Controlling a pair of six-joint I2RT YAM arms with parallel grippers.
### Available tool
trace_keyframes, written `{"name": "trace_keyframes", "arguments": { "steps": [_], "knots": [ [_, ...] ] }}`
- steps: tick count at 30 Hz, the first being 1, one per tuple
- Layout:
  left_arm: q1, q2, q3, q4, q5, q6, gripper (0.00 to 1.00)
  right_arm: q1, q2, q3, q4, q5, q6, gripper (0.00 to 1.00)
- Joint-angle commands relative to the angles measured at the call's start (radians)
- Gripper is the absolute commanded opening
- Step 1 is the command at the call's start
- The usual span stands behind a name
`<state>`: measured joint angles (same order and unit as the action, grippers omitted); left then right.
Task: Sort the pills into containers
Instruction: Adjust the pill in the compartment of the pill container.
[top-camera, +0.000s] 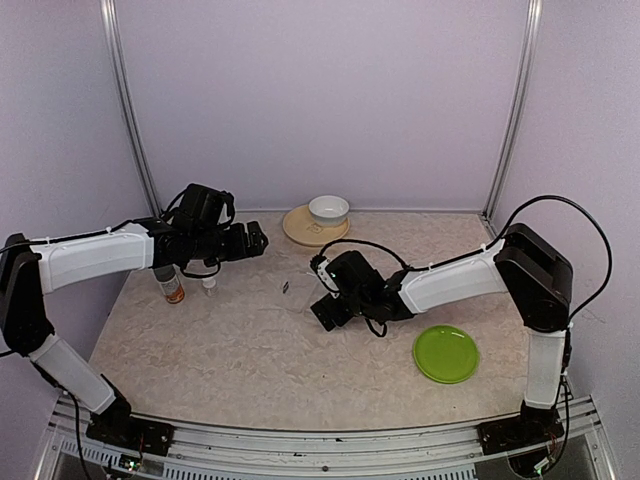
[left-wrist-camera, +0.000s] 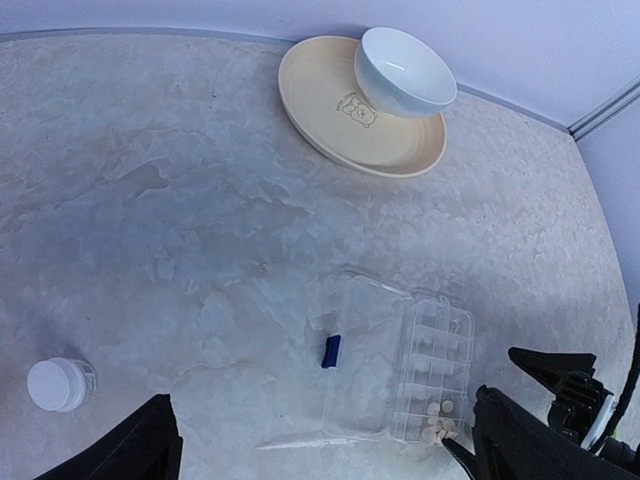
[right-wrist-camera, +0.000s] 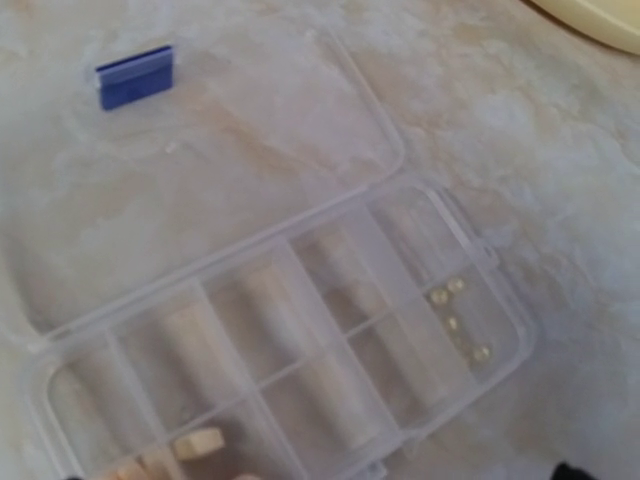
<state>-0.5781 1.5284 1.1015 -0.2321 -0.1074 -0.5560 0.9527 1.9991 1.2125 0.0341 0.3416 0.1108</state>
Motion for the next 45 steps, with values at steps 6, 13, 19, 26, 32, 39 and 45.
{"name": "trace_keyframes", "arguments": {
  "steps": [6,13,19,26,32,39,45],
  "knots": [
    [0.012,-0.016,-0.013,0.025,0.019,-0.004,0.99,0.001,-0.024,-0.015,-0.033,0.052,0.040,1.00],
    [0.018,-0.022,-0.015,0.026,0.019,-0.006,0.99,-0.001,-0.022,-0.002,-0.064,0.091,0.066,1.00],
    [0.019,-0.022,-0.016,0.027,0.022,-0.005,0.99,-0.024,-0.041,-0.024,-0.049,0.070,0.083,1.00],
    [0.020,-0.022,-0.017,0.027,0.019,-0.006,0.99,-0.026,-0.069,-0.052,0.001,0.065,0.073,1.00],
    [0.020,-0.022,-0.016,0.027,0.017,-0.005,0.99,-0.034,-0.078,-0.061,0.016,0.062,0.070,1.00],
    [0.021,-0.019,-0.015,0.026,0.020,-0.004,0.99,-0.036,-0.092,-0.075,0.040,0.044,0.060,1.00],
    [0.022,-0.019,-0.014,0.026,0.017,-0.004,0.99,-0.043,-0.106,-0.083,0.005,0.066,0.077,1.00]
  ]
}}
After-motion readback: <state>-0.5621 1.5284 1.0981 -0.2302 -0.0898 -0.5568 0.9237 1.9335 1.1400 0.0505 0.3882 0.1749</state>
